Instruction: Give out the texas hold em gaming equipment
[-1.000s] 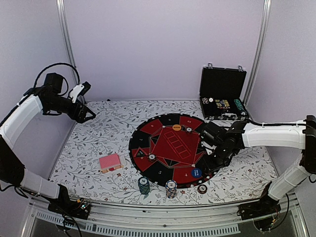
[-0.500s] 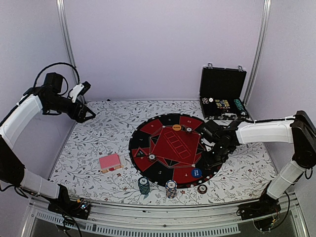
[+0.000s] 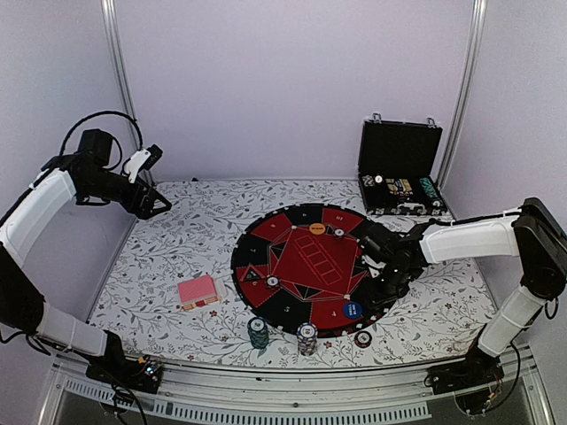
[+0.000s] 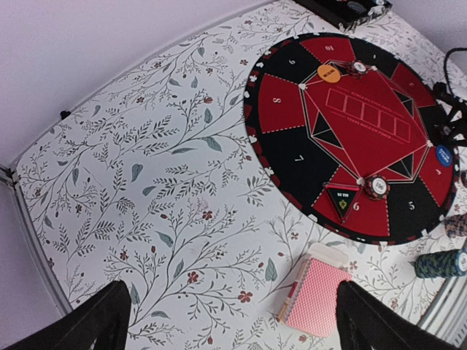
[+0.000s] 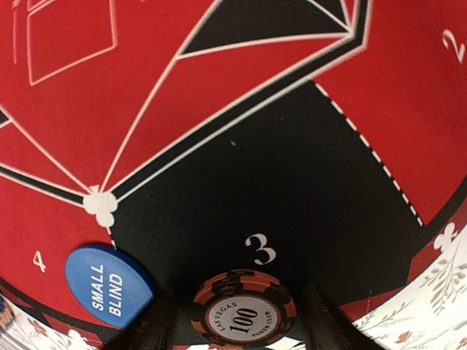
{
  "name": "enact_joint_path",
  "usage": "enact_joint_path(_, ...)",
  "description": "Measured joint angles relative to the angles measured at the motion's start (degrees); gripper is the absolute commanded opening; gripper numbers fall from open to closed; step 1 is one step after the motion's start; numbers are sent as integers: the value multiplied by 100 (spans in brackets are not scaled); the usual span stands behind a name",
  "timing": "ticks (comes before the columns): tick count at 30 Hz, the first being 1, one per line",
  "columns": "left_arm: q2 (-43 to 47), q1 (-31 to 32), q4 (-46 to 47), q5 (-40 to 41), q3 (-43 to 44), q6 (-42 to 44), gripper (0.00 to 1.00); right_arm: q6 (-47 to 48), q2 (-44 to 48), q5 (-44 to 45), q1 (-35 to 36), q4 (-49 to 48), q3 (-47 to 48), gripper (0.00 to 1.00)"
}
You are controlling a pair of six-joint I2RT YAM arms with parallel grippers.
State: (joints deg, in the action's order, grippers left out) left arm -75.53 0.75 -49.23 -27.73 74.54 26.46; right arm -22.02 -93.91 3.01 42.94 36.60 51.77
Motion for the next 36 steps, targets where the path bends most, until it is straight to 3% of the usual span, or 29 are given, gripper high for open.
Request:
enact_joint_path(7, 0, 0, 0, 2, 0, 11, 100, -31, 227, 166, -9, 345, 120, 75)
enact_joint_path(16, -2, 0, -2, 2, 0, 11, 100, -35, 940, 402, 122, 994, 1506, 73)
enact_joint_path(27, -39, 0, 0, 15, 0, 11, 100, 46, 680, -37, 1836, 1370, 2446, 83)
enact_joint_path(36, -39, 0, -9, 17, 0, 11, 100, 122, 83, -557, 2549, 1373, 2485, 84)
